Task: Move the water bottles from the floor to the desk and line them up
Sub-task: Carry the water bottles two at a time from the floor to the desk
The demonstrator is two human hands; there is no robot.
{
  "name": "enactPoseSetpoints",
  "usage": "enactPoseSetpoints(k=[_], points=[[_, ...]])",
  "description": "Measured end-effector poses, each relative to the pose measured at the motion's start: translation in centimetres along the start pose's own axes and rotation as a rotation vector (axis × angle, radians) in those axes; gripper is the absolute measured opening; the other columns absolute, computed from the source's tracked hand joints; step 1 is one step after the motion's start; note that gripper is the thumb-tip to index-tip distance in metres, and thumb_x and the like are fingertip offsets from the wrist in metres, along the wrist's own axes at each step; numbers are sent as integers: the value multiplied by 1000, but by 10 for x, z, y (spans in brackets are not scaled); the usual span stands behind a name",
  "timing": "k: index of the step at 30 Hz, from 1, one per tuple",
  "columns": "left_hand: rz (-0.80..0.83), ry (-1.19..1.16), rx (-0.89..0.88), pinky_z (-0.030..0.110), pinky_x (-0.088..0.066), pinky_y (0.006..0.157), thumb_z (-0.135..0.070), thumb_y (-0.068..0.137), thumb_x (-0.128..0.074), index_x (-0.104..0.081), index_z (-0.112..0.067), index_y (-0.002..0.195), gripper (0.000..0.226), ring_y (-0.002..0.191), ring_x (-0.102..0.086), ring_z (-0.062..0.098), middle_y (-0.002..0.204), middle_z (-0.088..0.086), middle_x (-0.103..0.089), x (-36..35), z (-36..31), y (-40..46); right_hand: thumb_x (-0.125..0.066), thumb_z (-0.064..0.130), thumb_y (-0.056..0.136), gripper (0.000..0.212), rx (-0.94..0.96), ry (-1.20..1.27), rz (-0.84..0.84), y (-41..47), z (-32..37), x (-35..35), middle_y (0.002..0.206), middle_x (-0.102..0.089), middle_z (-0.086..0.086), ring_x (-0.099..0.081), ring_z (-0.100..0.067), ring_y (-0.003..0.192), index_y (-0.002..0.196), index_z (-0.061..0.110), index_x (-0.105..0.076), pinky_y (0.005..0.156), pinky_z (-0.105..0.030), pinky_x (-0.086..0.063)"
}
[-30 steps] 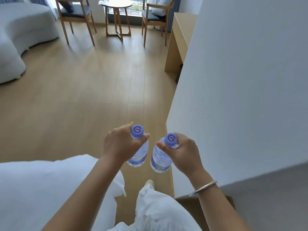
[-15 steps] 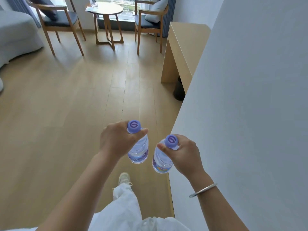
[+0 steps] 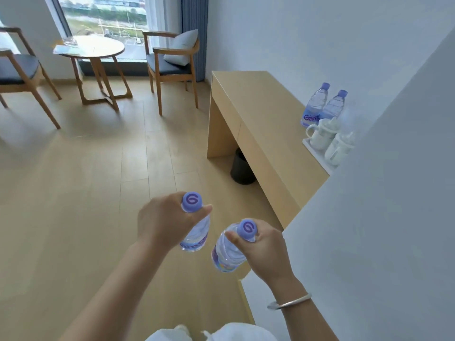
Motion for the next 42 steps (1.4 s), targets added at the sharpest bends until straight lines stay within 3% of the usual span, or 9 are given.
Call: enactPoseSetpoints(k=[6, 11, 16, 24, 27, 31, 34, 38, 42], points=[[87, -110, -57, 33, -48, 60, -62, 63, -58, -68, -23, 72, 41, 66, -58, 21, 61, -2, -62, -23, -5, 90, -69, 52, 75, 34, -14, -98, -90, 72, 10, -1, 65, -59, 6, -55, -15, 64, 75, 18, -63, 60, -34, -50], [172, -118, -134, 30, -42, 58, -64, 63, -62, -68, -17, 72, 47, 63, -52, 20, 62, 2, -61, -58, -31, 171, -69, 49, 76, 30, -38, -122, -179, 148, 3, 13, 55, -50, 11, -50, -11, 56, 70, 22, -58, 51, -16, -40], [224, -172, -259, 36, -43, 57, -60, 64, -62, -66, -15, 71, 46, 57, -43, 14, 65, 7, -61, -92, -85, 262, -71, 45, 75, 30, -124, -18, -290, 243, -13, 37, 64, -63, -1, -58, -25, 67, 72, 16, -64, 62, -38, -48], [300, -264, -359, 27, -30, 52, -44, 71, -73, -55, -7, 65, 42, 54, -32, 14, 52, -5, -37, -146, -185, 393, -71, 45, 71, 40, -206, -13, -464, 369, -32, 108, 56, -44, 3, -39, -14, 59, 65, 10, -52, 57, -33, -39], [390, -293, -406, 27, -30, 53, -44, 72, -72, -56, -5, 68, 42, 56, -33, 15, 55, -3, -40, -177, -220, 424, -73, 40, 72, 39, -248, -55, -548, 403, -45, 134, 63, -54, -6, -48, -24, 65, 71, 5, -57, 62, -36, -44], [522, -276, -473, 29, -33, 54, -48, 71, -71, -58, -7, 71, 43, 57, -36, 16, 58, -2, -44, -228, -266, 466, -74, 45, 71, 41, -341, -125, -655, 446, -67, 171, 59, -54, -2, -50, -24, 63, 67, 8, -58, 60, -35, -42], [610, -266, -556, 28, -29, 53, -47, 72, -70, -45, -13, 60, 44, 56, -32, 16, 54, -5, -37, -265, -299, 491, -76, 44, 70, 44, -428, -141, -744, 472, -87, 195, 52, -43, 5, -42, -21, 60, 53, 20, -44, 58, -33, -36], [772, -214, -640, 27, -24, 51, -49, 73, -69, -37, -17, 57, 48, 54, -29, 15, 53, -5, -34, -314, -338, 517, -78, 38, 68, 51, -540, -140, -905, 498, -112, 221, 48, -35, 5, -34, -18, 55, 50, 19, -34, 55, -30, -32], [886, -203, -698, 25, -24, 50, -48, 73, -69, -32, -19, 54, 51, 50, -29, 14, 50, -5, -31, -355, -368, 531, -76, 31, 69, 38, -644, -130, -987, 518, -136, 239, 50, -44, -3, -38, -18, 54, 55, 11, -47, 53, -34, -37]])
Point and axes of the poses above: each hand's wrist, its own y-axis towards the middle knuckle, its own x-axis out of the back of the hand, z = x × y, the point moved 7 cm from there along y, towards the middle knuckle
